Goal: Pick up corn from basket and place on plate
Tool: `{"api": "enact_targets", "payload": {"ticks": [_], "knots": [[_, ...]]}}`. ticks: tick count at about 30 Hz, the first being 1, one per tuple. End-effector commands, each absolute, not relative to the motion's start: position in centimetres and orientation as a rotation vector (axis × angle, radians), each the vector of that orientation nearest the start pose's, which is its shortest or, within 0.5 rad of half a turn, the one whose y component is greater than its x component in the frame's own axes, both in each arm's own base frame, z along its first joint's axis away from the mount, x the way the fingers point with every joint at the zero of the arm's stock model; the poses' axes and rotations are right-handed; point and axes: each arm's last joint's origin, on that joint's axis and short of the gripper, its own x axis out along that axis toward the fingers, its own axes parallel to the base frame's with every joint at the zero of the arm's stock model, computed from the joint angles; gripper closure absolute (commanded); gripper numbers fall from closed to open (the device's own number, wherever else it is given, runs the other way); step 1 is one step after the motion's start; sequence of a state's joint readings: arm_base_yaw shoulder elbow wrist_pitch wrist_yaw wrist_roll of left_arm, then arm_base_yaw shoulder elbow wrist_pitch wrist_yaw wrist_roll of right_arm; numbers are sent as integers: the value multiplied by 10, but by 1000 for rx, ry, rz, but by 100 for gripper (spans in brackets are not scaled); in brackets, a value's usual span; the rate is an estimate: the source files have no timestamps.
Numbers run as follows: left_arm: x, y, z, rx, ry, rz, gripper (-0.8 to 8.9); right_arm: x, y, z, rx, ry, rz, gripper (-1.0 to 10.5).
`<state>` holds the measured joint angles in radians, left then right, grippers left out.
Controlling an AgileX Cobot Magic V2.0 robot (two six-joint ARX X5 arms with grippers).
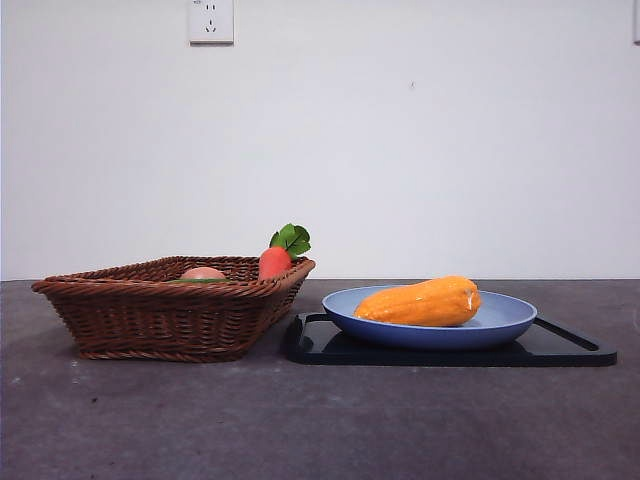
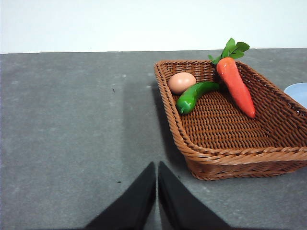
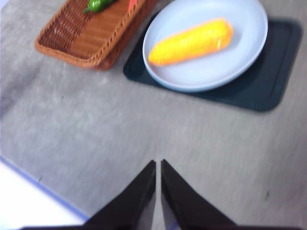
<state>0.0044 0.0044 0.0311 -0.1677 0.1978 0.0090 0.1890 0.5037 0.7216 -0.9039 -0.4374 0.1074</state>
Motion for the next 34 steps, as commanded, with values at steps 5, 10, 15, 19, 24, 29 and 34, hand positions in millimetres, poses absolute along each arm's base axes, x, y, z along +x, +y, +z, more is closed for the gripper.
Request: {"api": "enact_targets", "payload": {"ticks": [5,10,15,19,24,29,34], "knots": [[96,-5,149,-9,159,-192,806,87,21,306,37,329,493,944],[96,-5,149,-9,159,-192,806,86,12,294,12,112,399,944],[96,-5,149,-9,159,-192,806,86,7,258,-8,-12,285,944],[96,-5,149,-9,159,-192,806,86,5,230,23,-56,247,944],[96,-5,149,-9,159,-192,806,90,3,196,89,-48,154,944],[96,-5,149,-9,159,-192,806,97,3,166,147,6,150,944],[96,-5,149,-9,159,-192,806,97,2,159,141,83,118,944]]}}
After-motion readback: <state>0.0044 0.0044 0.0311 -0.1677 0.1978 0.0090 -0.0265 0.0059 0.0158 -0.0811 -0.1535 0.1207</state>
